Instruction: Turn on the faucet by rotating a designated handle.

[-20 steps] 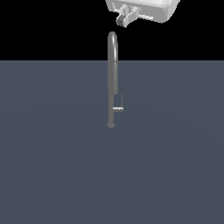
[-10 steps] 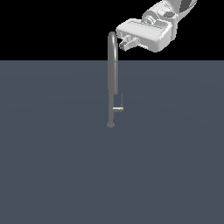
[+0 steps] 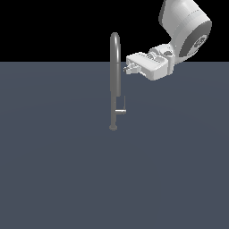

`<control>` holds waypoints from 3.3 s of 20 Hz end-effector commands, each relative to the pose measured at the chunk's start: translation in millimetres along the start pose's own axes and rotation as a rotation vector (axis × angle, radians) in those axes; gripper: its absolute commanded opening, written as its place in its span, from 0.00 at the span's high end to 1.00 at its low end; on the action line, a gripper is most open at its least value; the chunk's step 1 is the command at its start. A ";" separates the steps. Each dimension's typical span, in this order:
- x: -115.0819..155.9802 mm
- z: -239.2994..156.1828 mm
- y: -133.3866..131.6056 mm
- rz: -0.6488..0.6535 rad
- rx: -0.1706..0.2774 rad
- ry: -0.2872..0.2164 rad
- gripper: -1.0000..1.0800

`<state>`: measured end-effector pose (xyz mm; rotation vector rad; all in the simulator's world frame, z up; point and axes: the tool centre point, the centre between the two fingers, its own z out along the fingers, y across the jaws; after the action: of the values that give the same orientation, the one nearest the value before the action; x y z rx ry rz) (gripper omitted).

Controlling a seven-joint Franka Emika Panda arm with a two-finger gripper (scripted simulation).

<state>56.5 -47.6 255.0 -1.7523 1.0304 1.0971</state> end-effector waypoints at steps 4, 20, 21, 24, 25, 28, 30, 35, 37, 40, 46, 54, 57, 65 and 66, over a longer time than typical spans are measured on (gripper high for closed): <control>45.4 9.0 -3.5 0.105 0.107 -0.118 1.00; 106.9 33.5 -2.8 0.253 0.256 -0.280 1.00; 106.6 33.3 -2.8 0.252 0.256 -0.279 1.00; 104.8 32.7 -3.0 0.247 0.251 -0.274 1.00; 104.8 32.7 -3.0 0.247 0.251 -0.274 1.00; 104.7 32.8 -3.1 0.247 0.251 -0.274 1.00; 102.2 33.3 0.5 0.247 0.251 -0.274 1.00; 95.7 34.4 9.8 0.247 0.251 -0.274 1.00; 93.0 34.8 13.7 0.247 0.251 -0.274 1.00; 88.8 35.5 19.7 0.247 0.251 -0.274 1.00; 88.5 37.4 27.0 0.248 0.254 -0.273 1.00; 83.3 42.6 49.0 0.247 0.252 -0.274 1.00; 81.0 41.0 44.5 0.237 0.256 -0.268 1.00; 90.7 52.8 76.7 0.245 0.252 -0.273 1.00; 91.9 54.4 81.0 0.246 0.252 -0.274 1.00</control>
<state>7.3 -43.9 147.9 -1.2735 1.1641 1.2348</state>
